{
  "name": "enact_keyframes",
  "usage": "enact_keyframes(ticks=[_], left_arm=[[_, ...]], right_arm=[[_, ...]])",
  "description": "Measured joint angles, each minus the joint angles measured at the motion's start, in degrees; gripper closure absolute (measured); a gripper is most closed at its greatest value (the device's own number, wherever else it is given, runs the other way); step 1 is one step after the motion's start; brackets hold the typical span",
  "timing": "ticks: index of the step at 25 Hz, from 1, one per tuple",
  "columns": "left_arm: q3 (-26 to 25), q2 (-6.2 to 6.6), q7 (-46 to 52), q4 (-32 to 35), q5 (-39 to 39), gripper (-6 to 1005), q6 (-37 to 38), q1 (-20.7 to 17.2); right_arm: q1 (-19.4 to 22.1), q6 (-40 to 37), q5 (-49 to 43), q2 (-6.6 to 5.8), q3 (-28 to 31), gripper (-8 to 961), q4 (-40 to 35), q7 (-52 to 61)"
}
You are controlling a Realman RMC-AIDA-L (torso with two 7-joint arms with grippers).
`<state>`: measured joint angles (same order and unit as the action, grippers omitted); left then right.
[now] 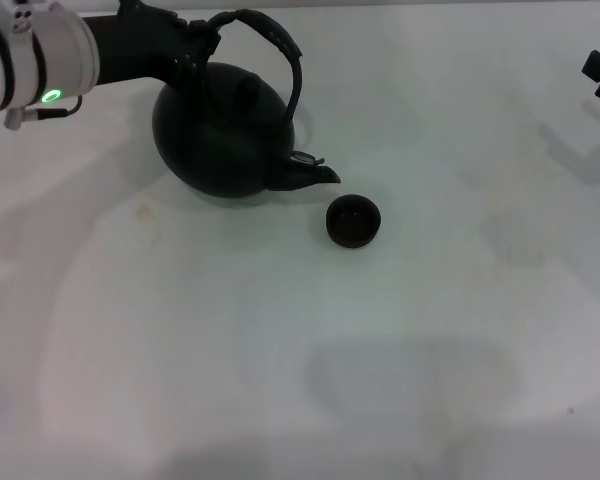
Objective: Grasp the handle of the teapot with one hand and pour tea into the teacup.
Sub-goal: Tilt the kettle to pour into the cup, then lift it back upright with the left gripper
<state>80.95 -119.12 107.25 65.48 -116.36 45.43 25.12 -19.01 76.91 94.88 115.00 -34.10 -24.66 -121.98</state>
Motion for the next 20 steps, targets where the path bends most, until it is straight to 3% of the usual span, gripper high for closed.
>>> enact_keyframes(ticks=[12, 20], left_arm=[[7.0, -0.07, 15.6, 8.2, -19.5, 884, -3.8, -0.3], [9.3, -0.02, 17.6, 10.8, -22.0, 884, -4.1, 0.1]], right_arm=[[0.4, -0.2, 0.6, -0.04, 0.0, 108, 0.9, -0.6], [0.4, -0.6, 0.8, -0.05, 0.0, 108, 0.9, -1.0]])
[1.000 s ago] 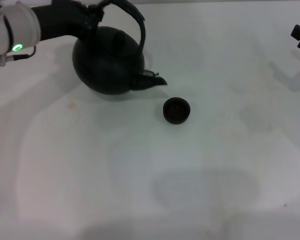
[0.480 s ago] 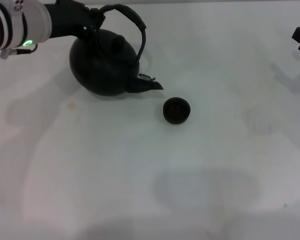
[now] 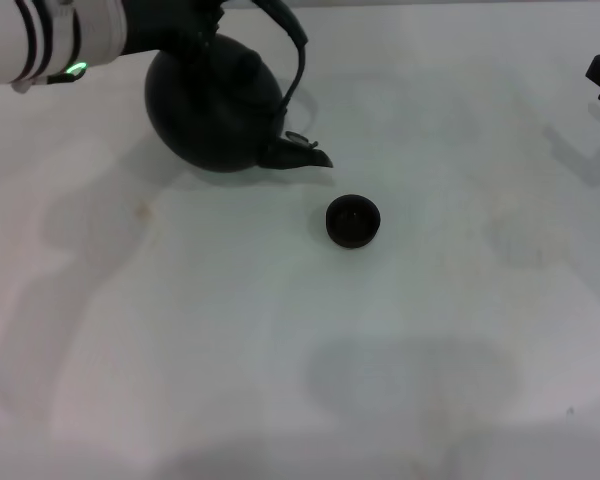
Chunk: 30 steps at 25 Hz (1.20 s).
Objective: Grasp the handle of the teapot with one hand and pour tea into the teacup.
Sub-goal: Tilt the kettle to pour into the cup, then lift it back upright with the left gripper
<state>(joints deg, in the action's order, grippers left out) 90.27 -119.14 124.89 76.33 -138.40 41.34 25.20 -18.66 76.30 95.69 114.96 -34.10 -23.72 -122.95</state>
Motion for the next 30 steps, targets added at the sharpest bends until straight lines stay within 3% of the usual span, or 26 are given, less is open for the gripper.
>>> enact_keyframes(ticks=[12, 30], left_arm=[[4.1, 0.22, 0.6, 2.1, -2.4, 884, 2.8, 0.5], [5.8, 0.20, 3.2, 5.7, -8.6, 886, 4.3, 0.1]], right_arm=[[-0.1, -0.1, 0.4, -0.05, 0.7, 109, 0.1, -0.3], [-0.4, -0.1, 0.5, -0.09, 0.8, 108, 0.1, -0.3]])
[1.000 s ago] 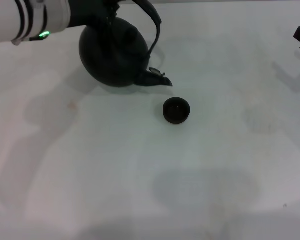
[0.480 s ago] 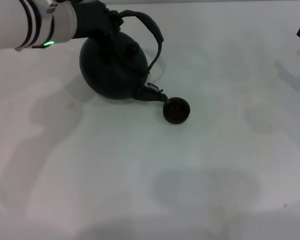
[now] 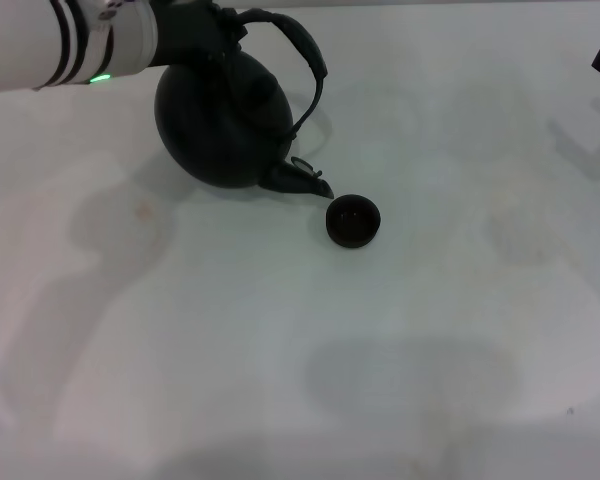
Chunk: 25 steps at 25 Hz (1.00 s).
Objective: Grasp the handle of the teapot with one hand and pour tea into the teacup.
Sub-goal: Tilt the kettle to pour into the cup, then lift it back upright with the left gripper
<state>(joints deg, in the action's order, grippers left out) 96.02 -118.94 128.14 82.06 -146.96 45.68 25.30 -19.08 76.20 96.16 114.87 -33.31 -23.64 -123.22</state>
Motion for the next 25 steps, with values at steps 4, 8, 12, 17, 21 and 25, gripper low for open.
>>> enact_keyframes(ticks=[4, 8, 12, 17, 21, 25], left_arm=[[0.3, -0.01, 0.2, 0.0, -0.4, 885, -0.3, 0.6], [1.1, -0.07, 0.2, 0.0, -0.4, 885, -0.4, 1.3], [2.2, -0.10, 0.3, -0.4, -1.7, 885, -0.5, 1.8], [2.9, -0.16, 0.3, -0.5, -2.1, 887, -0.6, 2.4], [3.4, -0.21, 0.3, -0.3, -3.1, 889, -0.8, 2.6], [4.5, -0.23, 0.4, -0.3, -4.0, 889, -1.3, 3.2]], right_arm=[[0.0, 0.0, 0.0, 0.00, 0.0, 109, 0.0, 0.0], [0.2, 0.0, 0.0, 0.00, 0.0, 109, 0.0, 0.0], [0.1, 0.0, 0.0, 0.00, 0.0, 109, 0.0, 0.0], [0.1, -0.3, 0.0, 0.00, 0.0, 108, 0.0, 0.0], [0.1, -0.5, -0.1, 0.00, 0.0, 108, 0.0, 0.0], [0.3, -0.5, -0.1, -0.03, 0.0, 108, 0.0, -0.1]])
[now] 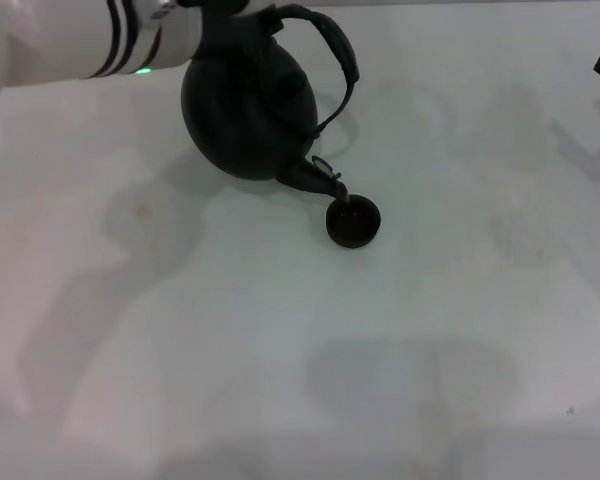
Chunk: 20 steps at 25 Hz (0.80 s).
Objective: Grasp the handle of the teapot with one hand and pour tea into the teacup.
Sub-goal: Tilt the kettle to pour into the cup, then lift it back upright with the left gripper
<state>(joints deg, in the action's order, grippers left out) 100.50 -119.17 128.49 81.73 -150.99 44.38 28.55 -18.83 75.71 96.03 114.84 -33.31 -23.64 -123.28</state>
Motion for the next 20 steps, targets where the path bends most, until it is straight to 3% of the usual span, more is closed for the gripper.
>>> enact_keyframes(ticks=[20], left_arm=[[3.3, 0.08, 1.7, -0.9, -4.7, 890, -0.1, 3.7]], right_arm=[[0.3, -0.8, -0.1, -0.06, 0.0, 109, 0.0, -0.1]])
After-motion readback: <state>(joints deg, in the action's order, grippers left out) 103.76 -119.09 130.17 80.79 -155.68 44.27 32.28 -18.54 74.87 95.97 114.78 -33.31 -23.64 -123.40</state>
